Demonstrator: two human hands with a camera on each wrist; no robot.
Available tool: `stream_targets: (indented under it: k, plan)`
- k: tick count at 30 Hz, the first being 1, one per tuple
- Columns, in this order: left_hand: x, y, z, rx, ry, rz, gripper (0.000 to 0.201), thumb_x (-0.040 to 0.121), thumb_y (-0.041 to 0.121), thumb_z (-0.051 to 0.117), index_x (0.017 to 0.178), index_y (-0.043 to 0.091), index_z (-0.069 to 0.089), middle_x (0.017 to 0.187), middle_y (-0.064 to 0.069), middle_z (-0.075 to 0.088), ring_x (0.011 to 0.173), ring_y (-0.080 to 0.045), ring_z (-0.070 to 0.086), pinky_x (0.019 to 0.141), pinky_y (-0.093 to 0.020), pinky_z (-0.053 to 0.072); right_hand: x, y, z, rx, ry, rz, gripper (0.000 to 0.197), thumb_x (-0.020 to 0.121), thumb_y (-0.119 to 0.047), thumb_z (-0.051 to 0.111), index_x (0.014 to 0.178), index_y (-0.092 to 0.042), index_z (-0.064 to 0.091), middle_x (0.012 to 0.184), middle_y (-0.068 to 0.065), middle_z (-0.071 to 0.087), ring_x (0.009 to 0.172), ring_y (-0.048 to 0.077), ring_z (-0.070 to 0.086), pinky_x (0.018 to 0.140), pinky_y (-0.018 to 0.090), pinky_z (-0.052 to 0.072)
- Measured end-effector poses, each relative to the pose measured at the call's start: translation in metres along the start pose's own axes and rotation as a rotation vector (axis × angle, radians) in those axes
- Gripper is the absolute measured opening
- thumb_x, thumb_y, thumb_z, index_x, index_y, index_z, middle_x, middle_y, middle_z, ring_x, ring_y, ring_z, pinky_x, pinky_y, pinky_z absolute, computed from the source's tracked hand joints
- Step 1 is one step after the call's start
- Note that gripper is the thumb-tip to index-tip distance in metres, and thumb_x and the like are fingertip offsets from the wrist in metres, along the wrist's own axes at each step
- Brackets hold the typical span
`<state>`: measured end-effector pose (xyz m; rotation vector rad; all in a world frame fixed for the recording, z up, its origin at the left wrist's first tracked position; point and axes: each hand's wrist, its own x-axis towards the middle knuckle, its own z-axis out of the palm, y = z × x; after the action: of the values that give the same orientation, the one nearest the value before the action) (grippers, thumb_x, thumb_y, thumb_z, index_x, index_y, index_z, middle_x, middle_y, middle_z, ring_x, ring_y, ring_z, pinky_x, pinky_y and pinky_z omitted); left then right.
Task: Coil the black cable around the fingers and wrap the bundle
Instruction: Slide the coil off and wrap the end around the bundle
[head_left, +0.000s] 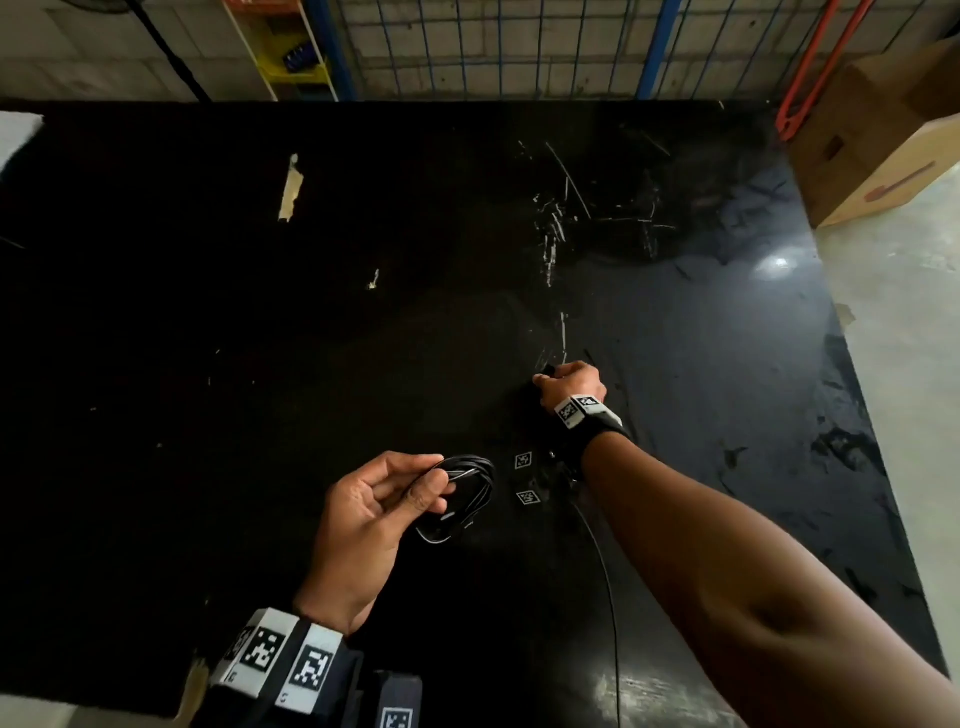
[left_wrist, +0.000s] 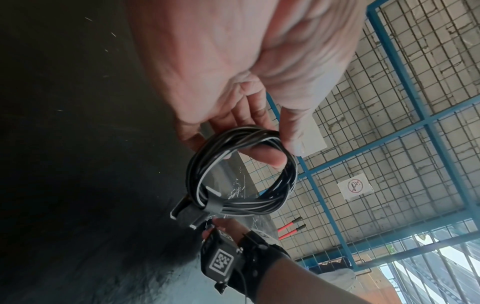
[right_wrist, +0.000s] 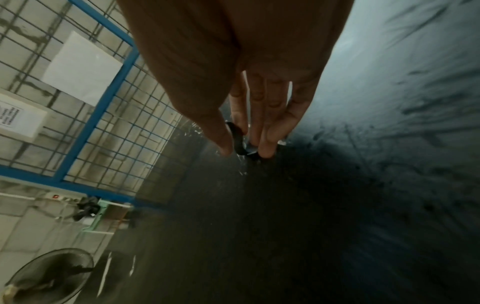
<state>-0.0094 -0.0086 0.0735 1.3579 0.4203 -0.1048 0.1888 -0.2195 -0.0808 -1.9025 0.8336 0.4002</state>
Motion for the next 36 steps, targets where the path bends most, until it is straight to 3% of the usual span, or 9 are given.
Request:
stream_targets:
  k: [2, 6, 10, 12, 14, 17, 21, 29, 36]
  plan:
    - [0.001, 0.002, -0.001, 0.0, 0.015, 0.005, 0.032, 0.073, 0.025, 0.083, 0.1, 0.008, 0.077, 0.088, -0.01, 0.08, 0.078, -0.013, 0.073, 0.078, -0.02, 0.059, 0.007, 0.003, 0.002, 0.027, 0.03, 0.019, 0.022, 0.08, -0.031, 0.083, 0.1, -0.025, 0.075, 0.114, 0.005, 0.076, 0.107, 0.027, 0.073, 0.1, 0.04, 0.059]
    - [0.004, 0.007, 0.001, -0.001, 0.014, 0.021, 0.028, 0.076, 0.018, 0.078, 0.101, 0.007, 0.076, 0.087, -0.006, 0.08, 0.077, -0.012, 0.071, 0.074, -0.017, 0.057, 0.003, 0.004, -0.002, 0.083, 0.044, -0.035, 0.004, 0.084, -0.02, 0.077, 0.082, -0.022, 0.074, 0.08, 0.0, 0.079, 0.072, 0.015, 0.078, 0.084, 0.035, 0.066]
    - [0.007, 0.012, 0.002, -0.032, 0.058, 0.029, 0.028, 0.076, 0.022, 0.078, 0.101, 0.01, 0.076, 0.086, -0.003, 0.08, 0.083, -0.012, 0.07, 0.074, -0.016, 0.055, -0.043, -0.001, -0.027, 0.187, -0.071, -0.305, 0.021, 0.095, 0.005, 0.065, 0.083, -0.013, 0.069, 0.092, 0.012, 0.081, 0.063, 0.009, 0.079, 0.073, 0.029, 0.067]
    - [0.009, 0.015, 0.005, -0.082, 0.09, 0.024, 0.026, 0.077, 0.022, 0.078, 0.1, 0.011, 0.076, 0.086, -0.004, 0.079, 0.082, -0.01, 0.07, 0.073, -0.016, 0.055, -0.082, -0.001, -0.05, 0.3, -0.173, -0.455, 0.012, 0.094, 0.015, 0.063, 0.092, 0.004, 0.068, 0.091, 0.018, 0.076, 0.066, 0.005, 0.079, 0.072, 0.023, 0.066]
    - [0.01, 0.018, 0.009, -0.127, 0.123, 0.017, 0.021, 0.08, 0.018, 0.077, 0.099, 0.01, 0.075, 0.085, -0.003, 0.08, 0.081, -0.007, 0.071, 0.072, -0.016, 0.054, -0.13, 0.002, -0.076, 0.385, -0.281, -0.585, 0.006, 0.093, 0.018, 0.062, 0.097, 0.015, 0.066, 0.096, 0.023, 0.077, 0.081, 0.015, 0.082, 0.078, 0.024, 0.066]
    - [0.009, 0.023, 0.016, -0.167, 0.147, 0.008, 0.009, 0.092, 0.005, 0.07, 0.1, 0.008, 0.074, 0.085, -0.003, 0.079, 0.08, -0.006, 0.072, 0.074, -0.018, 0.054, -0.2, 0.012, -0.108, 0.38, -0.372, -0.762, 0.021, 0.093, 0.021, 0.059, 0.099, 0.005, 0.072, 0.105, 0.019, 0.081, 0.097, 0.029, 0.081, 0.088, 0.032, 0.064]
    - [0.0, 0.031, 0.028, -0.19, 0.146, 0.009, 0.008, 0.094, 0.005, 0.069, 0.1, 0.007, 0.074, 0.087, -0.004, 0.077, 0.082, -0.006, 0.072, 0.072, -0.016, 0.054, -0.254, 0.028, -0.122, 0.223, -0.409, -0.921, 0.032, 0.092, 0.02, 0.06, 0.102, -0.006, 0.077, 0.107, 0.002, 0.083, 0.101, 0.018, 0.081, 0.091, 0.03, 0.063]
    - [-0.027, 0.039, 0.047, -0.054, 0.106, 0.134, 0.008, 0.089, 0.011, 0.077, 0.097, 0.014, 0.078, 0.089, 0.002, 0.077, 0.078, -0.002, 0.07, 0.076, -0.018, 0.057, -0.269, 0.028, -0.11, 0.128, -0.226, -1.034, 0.024, 0.09, 0.009, 0.07, 0.106, -0.007, 0.078, 0.106, -0.003, 0.081, 0.099, -0.002, 0.077, 0.088, 0.016, 0.06]
    - [-0.051, 0.045, 0.056, -0.033, 0.038, 0.183, 0.011, 0.087, 0.019, 0.078, 0.096, 0.013, 0.079, 0.087, 0.006, 0.079, 0.076, -0.005, 0.071, 0.076, -0.021, 0.058, -0.282, 0.029, -0.096, 0.18, 0.015, -1.126, 0.027, 0.085, 0.012, 0.072, 0.104, -0.006, 0.078, 0.11, -0.001, 0.079, 0.102, 0.007, 0.076, 0.091, 0.023, 0.061]
